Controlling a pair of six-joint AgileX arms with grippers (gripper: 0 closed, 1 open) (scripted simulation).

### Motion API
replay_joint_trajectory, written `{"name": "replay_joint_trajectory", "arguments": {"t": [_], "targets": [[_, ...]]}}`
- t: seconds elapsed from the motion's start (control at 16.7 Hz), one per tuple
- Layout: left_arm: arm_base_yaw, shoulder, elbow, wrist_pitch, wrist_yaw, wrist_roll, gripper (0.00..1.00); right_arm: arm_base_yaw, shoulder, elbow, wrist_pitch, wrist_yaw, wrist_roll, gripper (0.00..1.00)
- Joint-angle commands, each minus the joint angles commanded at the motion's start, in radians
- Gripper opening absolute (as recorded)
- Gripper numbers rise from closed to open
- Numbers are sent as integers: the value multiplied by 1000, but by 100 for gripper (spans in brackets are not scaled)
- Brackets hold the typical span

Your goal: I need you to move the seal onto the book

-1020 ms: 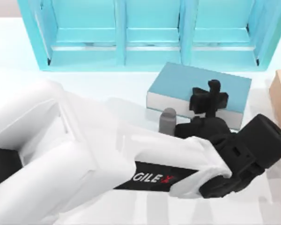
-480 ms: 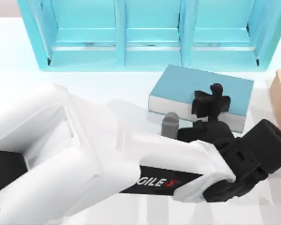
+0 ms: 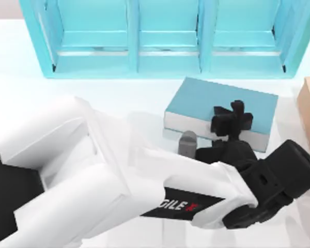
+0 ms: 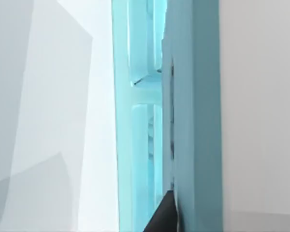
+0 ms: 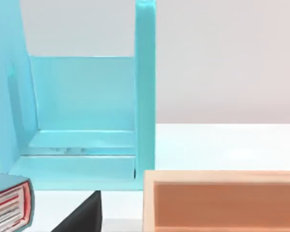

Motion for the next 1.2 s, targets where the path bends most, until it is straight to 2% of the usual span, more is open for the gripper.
{"name": "replay_joint_trajectory", "arguments": {"t": [0.36,1.14,1.2], "targets": [[0,30,-15,47,1,0,0,0,0,0,0,0,0,100],[0,30,-15,47,1,0,98,0,0,0,0,0,0,100],[0,30,-15,47,1,0,100,0,0,0,0,0,0,100]]}}
